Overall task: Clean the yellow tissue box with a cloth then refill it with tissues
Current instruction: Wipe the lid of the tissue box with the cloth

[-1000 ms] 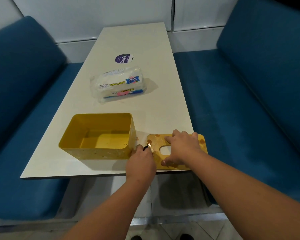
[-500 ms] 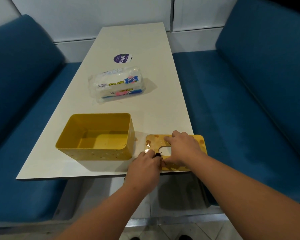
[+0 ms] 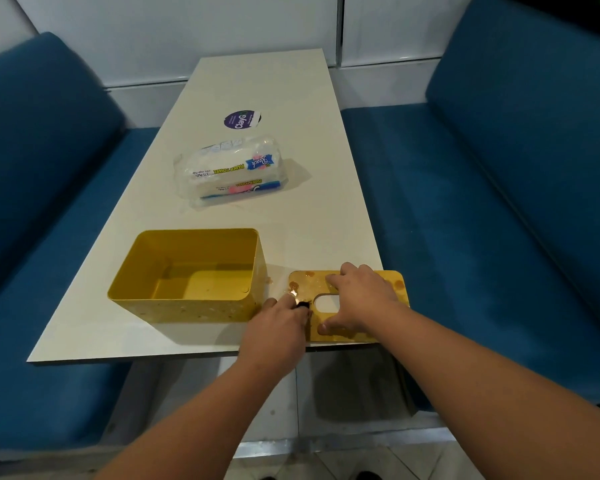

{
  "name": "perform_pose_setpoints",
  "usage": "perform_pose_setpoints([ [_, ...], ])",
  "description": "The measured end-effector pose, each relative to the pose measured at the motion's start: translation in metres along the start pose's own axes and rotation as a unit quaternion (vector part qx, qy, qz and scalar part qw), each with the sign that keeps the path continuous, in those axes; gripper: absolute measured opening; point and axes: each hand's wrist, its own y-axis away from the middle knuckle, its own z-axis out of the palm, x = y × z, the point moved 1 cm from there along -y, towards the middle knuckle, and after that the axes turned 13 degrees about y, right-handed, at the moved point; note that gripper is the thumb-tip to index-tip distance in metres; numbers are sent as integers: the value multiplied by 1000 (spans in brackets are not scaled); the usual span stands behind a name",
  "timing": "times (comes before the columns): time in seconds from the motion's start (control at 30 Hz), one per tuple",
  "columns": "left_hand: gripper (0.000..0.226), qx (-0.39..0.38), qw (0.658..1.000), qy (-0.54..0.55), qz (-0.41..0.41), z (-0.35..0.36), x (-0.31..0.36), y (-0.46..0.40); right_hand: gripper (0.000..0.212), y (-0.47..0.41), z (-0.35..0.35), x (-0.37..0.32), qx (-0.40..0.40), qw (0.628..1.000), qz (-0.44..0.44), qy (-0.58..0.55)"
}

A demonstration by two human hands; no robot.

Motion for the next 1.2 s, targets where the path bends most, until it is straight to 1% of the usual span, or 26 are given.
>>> perform_pose_setpoints([
  [0.07, 27, -7, 1000, -4, -8, 1, 8, -6, 89, 0, 0, -1, 3, 1000, 2, -3],
  [0.2, 30, -38, 999, 7, 31, 1, 4, 17, 91, 0, 1, 0, 3, 1000, 1, -9],
  [0.3, 31, -13, 1000, 10, 1, -1, -5, 10, 93, 0, 1, 1, 2, 1000, 1, -7],
  [0.37, 31, 3, 1000, 7, -19, -1, 1, 1, 94, 0, 0, 0, 2, 1000, 2, -14],
  [0.53, 32, -35, 999, 16, 25, -1, -2, 23, 95, 0, 0, 2, 1, 1000, 2, -19],
  [0.63, 33, -10, 1000, 13, -9, -1, -9, 12, 95, 1, 0, 2, 4, 1000, 2, -19],
  [0.7, 32, -3, 1000, 0, -21, 0, 0, 1, 95, 0, -1, 1, 6, 1000, 3, -22],
  [0.77, 32, -22, 1000, 1, -3, 4, 9, 5, 95, 0, -1, 1, 5, 1000, 3, -26],
  [0.83, 33, -38, 999, 1, 23, 4, 6, 21, 95, 0, -1, 1, 4, 1000, 3, -27],
  [0.87, 34, -36, 999, 2, 22, 2, 1, 27, 96, 0, 0, 1, 2, 1000, 3, -26],
  [0.93, 35, -15, 1000, 2, -4, -1, -9, 22, 97, 0, 0, 2, 2, 1000, 2, -21],
  [1.0, 33, 1, 999, -1, -33, -2, -6, 11, 96, 0, 0, 2, 0, 1000, 2, -20],
  [1.03, 32, 0, 999, -2, -35, -1, 1, 8, 96, 0, 1, 2, 1, 1000, 3, -20],
  [1.13, 31, -29, 1000, 0, 0, 5, 11, 13, 94, -1, -1, 1, 1, 1000, 4, -24],
  [1.2, 30, -29, 999, 10, -20, 1, 6, 19, 98, -2, -1, 1, -1, 1000, 5, -25],
])
